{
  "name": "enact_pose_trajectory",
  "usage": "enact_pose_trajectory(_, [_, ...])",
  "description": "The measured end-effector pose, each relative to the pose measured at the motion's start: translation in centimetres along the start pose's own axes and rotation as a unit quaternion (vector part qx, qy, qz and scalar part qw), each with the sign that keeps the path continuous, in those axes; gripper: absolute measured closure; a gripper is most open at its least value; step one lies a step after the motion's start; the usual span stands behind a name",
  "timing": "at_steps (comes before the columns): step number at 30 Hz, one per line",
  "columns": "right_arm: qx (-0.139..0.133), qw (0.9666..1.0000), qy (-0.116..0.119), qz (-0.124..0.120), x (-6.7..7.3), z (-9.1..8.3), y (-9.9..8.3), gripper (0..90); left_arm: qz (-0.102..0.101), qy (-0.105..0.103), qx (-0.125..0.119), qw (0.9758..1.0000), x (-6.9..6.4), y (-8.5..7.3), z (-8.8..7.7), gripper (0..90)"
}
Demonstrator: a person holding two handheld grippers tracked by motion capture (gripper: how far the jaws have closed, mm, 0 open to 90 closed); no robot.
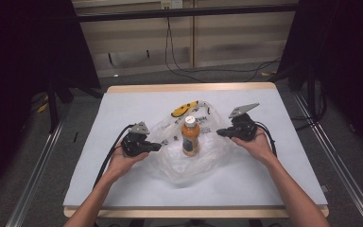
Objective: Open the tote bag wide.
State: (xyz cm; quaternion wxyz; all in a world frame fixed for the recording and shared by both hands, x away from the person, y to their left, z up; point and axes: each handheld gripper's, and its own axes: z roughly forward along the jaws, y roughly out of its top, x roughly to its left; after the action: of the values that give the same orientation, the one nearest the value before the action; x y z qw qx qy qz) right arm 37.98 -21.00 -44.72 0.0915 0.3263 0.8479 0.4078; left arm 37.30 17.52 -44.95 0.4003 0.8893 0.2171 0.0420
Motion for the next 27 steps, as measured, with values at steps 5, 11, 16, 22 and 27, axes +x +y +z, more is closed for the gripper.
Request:
enact_pose_trajectory(5, [-0.068, 0.9975, -0.011, 0.014, 0.8, -1.8, 0.0, 90.0, -0.004, 0.001, -0.051, 0.9987, -0.6, 0.0, -1.0, 89.1])
enact_pose_trajectory(11, [-0.122, 0.992, -0.013, 0.03, 1.6, -3.3, -0.3, 73.3, -0.011, 0.011, -0.1, 0.9949, -1.1, -0.1, -2.4, 72.5])
enact_pose_trajectory(16, [-0.152, 0.9876, -0.024, 0.03, 2.8, -4.5, -0.8, 47.2, -0.019, 0.044, -0.129, 0.9904, -1.8, -0.6, -3.6, 44.2])
enact_pose_trajectory(22, [-0.181, 0.9819, -0.048, 0.031, 3.8, -5.6, -1.7, 18.9, -0.029, 0.067, -0.156, 0.9851, -2.4, -1.4, -4.7, 24.1])
enact_pose_trajectory(27, [-0.203, 0.9759, -0.07, 0.037, 4.9, -6.9, -2.8, 4.2, -0.019, 0.078, -0.159, 0.9841, -3.3, -2.1, -5.4, 11.3])
